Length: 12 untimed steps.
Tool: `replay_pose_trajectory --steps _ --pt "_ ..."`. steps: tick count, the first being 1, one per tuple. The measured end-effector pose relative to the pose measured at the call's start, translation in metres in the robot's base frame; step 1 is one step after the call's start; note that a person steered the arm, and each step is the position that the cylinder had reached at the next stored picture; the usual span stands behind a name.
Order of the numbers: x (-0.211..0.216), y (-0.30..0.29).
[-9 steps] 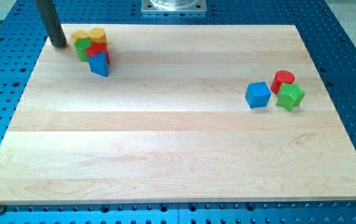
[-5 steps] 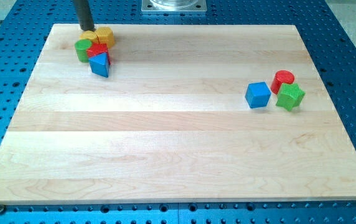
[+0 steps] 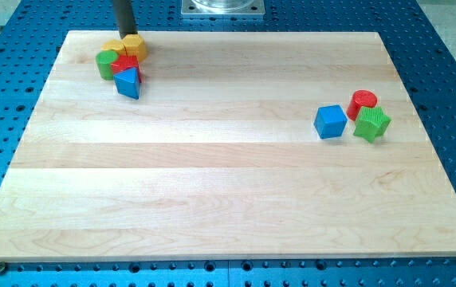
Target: Push the hexagon into the red star
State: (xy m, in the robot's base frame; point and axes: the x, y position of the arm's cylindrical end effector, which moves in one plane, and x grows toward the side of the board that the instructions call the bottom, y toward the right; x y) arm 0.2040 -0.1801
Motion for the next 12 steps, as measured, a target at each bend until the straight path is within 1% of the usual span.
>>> replay_pose_trajectory --steps 2,3,5,7,9,12 --pt "0.016 0.002" --pt "0.007 0.023" --pt "0.008 0.039" --pt "0.03 0.039" --pt "0.015 0.039" --pt "0.025 0.039"
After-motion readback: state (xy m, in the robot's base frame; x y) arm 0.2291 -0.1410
